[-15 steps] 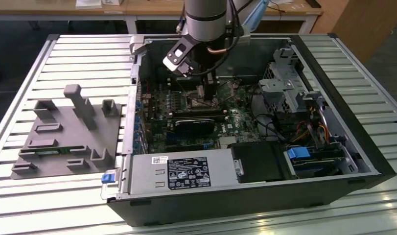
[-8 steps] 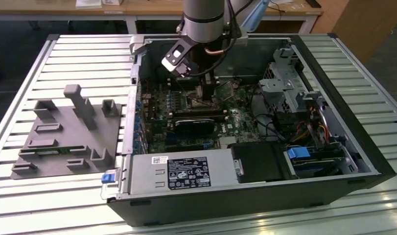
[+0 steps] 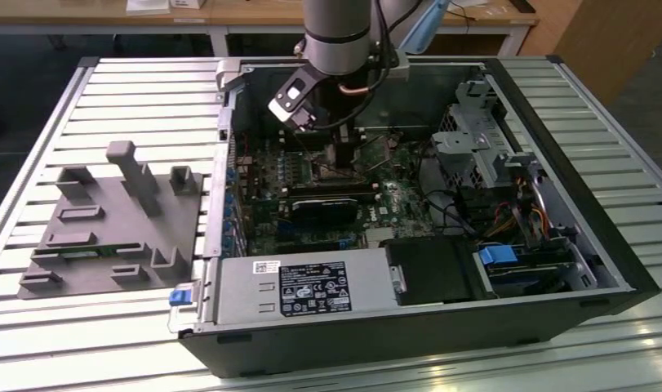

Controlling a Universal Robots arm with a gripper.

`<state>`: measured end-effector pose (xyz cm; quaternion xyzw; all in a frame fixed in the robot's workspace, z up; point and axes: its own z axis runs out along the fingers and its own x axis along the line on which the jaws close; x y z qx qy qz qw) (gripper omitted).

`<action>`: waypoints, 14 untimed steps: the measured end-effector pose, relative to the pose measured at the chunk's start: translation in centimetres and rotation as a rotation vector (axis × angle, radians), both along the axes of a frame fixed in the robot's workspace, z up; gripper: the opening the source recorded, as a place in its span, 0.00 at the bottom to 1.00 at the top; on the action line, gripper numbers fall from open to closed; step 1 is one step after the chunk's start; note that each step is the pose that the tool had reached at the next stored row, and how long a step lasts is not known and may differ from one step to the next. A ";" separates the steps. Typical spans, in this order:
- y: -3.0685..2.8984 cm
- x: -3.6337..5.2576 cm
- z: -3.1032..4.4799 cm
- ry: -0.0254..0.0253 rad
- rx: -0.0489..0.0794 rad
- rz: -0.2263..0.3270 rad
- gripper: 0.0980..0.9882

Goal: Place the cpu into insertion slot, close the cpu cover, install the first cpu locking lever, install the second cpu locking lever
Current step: 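Place the cpu into insertion slot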

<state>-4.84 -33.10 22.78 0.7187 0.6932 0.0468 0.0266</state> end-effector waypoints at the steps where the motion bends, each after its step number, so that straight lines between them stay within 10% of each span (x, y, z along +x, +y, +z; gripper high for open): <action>1: 0.03 -0.04 -0.10 0.0000 0.000 -0.001 0.49; 14: 0.19 -0.35 -1.50 0.0000 0.000 -0.001 0.49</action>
